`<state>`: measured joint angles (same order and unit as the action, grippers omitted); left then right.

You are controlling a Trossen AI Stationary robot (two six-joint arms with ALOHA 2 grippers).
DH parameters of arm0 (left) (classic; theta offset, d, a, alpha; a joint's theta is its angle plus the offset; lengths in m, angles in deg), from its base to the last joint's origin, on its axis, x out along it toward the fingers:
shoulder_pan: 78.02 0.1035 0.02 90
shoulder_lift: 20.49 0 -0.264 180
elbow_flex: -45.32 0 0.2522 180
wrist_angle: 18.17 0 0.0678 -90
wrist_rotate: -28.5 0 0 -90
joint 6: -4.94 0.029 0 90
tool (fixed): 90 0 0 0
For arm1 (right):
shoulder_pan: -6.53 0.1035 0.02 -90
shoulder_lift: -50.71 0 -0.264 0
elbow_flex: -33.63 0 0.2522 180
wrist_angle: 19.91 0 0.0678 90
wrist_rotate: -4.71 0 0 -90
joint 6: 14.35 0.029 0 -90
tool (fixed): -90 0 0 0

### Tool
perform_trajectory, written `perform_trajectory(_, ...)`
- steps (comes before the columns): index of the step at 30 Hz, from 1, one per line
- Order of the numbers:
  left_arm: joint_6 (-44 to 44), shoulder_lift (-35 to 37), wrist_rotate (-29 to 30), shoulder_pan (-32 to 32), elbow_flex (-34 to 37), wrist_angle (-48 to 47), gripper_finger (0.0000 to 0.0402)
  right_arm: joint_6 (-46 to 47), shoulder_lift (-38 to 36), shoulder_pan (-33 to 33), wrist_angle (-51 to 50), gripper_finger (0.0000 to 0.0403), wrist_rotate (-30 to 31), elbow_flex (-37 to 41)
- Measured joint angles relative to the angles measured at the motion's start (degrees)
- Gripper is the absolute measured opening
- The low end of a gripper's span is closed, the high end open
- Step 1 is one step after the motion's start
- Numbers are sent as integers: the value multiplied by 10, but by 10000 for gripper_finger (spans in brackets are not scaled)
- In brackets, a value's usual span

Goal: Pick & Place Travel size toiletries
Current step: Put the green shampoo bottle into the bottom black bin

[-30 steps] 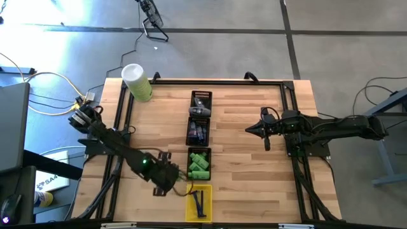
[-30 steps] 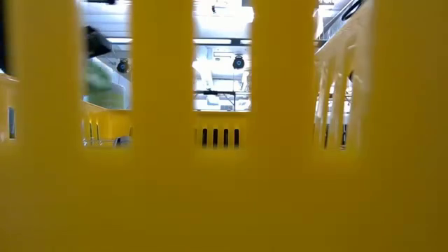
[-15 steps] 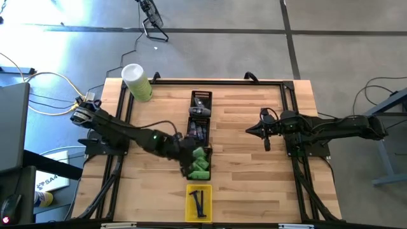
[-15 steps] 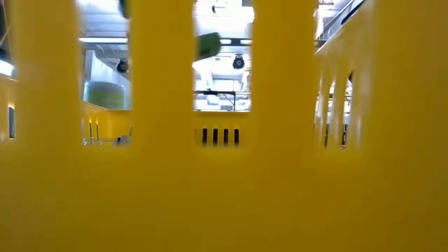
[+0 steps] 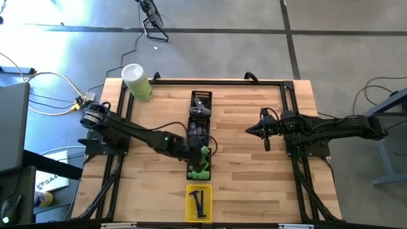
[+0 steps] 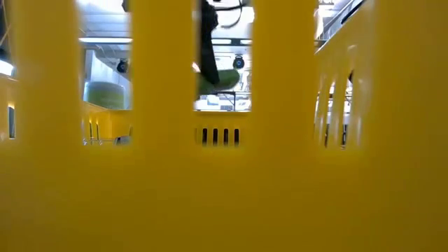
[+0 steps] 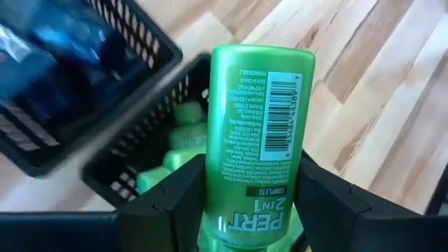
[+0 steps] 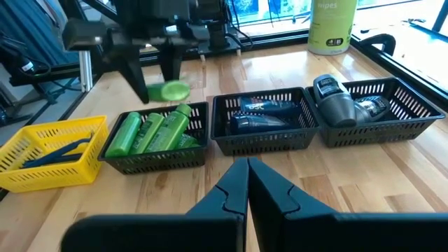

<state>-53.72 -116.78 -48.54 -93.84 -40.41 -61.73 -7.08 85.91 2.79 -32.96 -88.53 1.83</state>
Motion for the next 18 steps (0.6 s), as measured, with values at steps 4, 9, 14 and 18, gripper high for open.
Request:
perform_trajectory(4, -34, -29, -22, -1, 0, 25, 186, 0, 0, 0, 0, 2, -1, 0)
perform_trajectory(9, -59, -46, -47, -1, 0, 44, 186, -6, 0, 0, 0, 2, -3, 0)
perform_trajectory(14, -63, -52, -47, 0, 0, 39, 186, -11, 0, 0, -1, 2, -14, 0)
perform_trajectory(18, -63, -52, -51, 1, 0, 40, 186, -14, 0, 0, -1, 2, -17, 0)
